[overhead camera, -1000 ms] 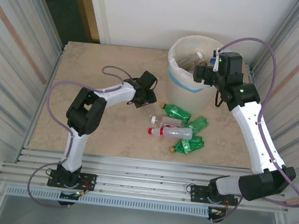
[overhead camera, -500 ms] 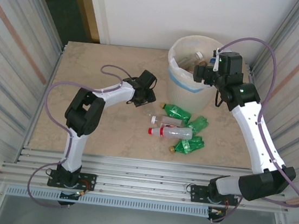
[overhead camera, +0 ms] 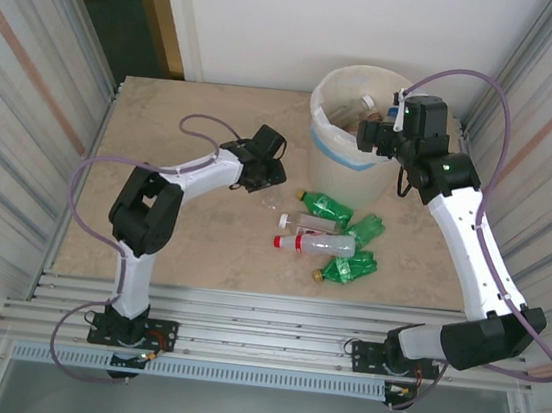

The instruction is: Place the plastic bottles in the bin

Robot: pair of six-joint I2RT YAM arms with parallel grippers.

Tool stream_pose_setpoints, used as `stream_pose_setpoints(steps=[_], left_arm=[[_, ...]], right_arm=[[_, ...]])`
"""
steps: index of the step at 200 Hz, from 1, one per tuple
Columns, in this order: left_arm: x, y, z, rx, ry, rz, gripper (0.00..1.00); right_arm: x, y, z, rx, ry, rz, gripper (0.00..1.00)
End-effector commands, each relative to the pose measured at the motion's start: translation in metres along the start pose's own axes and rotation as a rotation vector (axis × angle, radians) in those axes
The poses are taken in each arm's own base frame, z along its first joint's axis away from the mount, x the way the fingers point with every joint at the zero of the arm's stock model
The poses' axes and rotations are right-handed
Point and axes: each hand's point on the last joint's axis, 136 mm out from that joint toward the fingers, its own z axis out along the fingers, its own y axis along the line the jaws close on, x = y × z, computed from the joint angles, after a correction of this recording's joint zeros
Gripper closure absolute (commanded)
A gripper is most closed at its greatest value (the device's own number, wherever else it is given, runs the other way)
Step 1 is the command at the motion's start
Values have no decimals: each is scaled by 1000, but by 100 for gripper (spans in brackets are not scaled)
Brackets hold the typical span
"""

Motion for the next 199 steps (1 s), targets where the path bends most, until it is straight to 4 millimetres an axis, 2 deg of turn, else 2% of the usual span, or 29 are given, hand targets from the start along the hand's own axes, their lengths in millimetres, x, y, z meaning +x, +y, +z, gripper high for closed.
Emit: stream_pose_setpoints(steps=[1, 60, 115, 169, 199], left_arm=[[-22, -5, -24, 30, -79, 17, 59], [-37, -15, -48, 73, -155, 70, 62], [-57, -37, -85, 173, -290, 194, 64], [-59, -72, -122, 320, -432, 385, 65], [-54, -89, -142, 405, -499, 486, 65]], right_arm=[[-7, -2, -7, 1, -35, -1, 2], [-8, -4, -8, -17, -39, 25, 2], [-15, -11, -15, -120, -53, 141, 2], [-18, 2, -19, -218, -44, 175, 2], [-24, 16, -29, -311, -56, 200, 1]])
